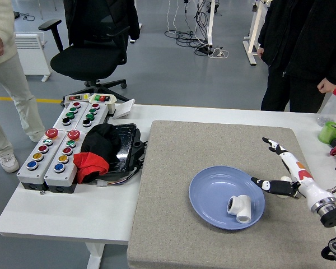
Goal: Pick pipe place plate twice
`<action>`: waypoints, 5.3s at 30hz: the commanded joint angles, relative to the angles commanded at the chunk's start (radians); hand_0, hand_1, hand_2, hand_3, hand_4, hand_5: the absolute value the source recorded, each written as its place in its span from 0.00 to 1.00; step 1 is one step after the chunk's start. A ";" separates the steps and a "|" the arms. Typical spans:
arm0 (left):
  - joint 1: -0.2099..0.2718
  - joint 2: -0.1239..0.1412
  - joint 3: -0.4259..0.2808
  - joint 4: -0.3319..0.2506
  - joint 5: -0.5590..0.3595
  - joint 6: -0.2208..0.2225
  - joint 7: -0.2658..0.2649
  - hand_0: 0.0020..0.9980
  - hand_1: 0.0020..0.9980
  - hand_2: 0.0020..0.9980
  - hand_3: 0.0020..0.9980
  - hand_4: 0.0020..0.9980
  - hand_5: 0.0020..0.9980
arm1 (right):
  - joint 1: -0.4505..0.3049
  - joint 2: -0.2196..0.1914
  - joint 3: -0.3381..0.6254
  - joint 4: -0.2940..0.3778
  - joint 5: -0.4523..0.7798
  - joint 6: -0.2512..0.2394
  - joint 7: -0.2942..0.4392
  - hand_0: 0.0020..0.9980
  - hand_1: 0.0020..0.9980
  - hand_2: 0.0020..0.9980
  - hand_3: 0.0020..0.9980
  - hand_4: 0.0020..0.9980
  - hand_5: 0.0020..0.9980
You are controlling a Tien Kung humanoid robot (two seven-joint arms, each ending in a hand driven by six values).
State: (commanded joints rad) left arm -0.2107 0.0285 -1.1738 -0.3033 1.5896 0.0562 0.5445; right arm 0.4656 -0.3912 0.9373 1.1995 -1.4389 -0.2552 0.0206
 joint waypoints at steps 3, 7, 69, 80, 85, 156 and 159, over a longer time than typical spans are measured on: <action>0.001 -0.001 0.000 0.000 -0.001 0.002 0.000 0.66 0.63 0.64 0.57 0.40 1.00 | 0.017 -0.004 -0.002 -0.065 0.004 0.020 -0.016 1.00 0.95 1.00 1.00 0.85 0.33; -0.002 0.000 0.003 0.001 -0.006 0.003 -0.003 0.66 0.62 0.64 0.57 0.40 1.00 | 0.035 -0.002 -0.020 -0.143 0.019 0.049 -0.030 1.00 0.94 1.00 1.00 0.85 0.34; -0.015 -0.001 0.040 0.000 -0.056 0.008 -0.005 0.66 0.63 0.64 0.57 0.40 1.00 | 0.236 0.157 -0.364 -0.124 -0.061 0.013 -0.118 0.56 0.66 0.69 0.77 0.79 0.30; -0.010 -0.002 0.039 -0.002 -0.054 0.005 -0.001 0.66 0.63 0.64 0.57 0.40 1.00 | 0.236 0.155 -0.366 -0.096 -0.028 0.016 -0.135 1.00 0.94 1.00 1.00 0.87 0.40; -0.006 -0.004 0.036 -0.003 -0.049 0.004 0.000 0.66 0.63 0.64 0.57 0.40 1.00 | 0.224 0.147 -0.331 -0.066 -0.015 0.022 -0.133 1.00 0.95 1.00 1.00 0.88 0.40; -0.013 -0.001 -0.019 0.005 0.025 0.002 -0.004 0.66 0.62 0.64 0.57 0.40 1.00 | -0.393 0.108 0.691 0.148 0.885 0.137 0.009 0.81 0.76 0.83 0.81 0.61 0.49; -0.013 -0.001 -0.019 0.005 0.025 0.002 -0.004 0.66 0.62 0.64 0.57 0.40 1.00 | -0.393 0.108 0.690 0.148 0.886 0.136 0.011 0.80 0.76 0.83 0.81 0.61 0.50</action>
State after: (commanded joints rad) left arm -0.2235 0.0272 -1.1928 -0.2980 1.6148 0.0584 0.5401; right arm 0.0727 -0.2833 1.6272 1.3474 -0.5525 -0.1194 0.0319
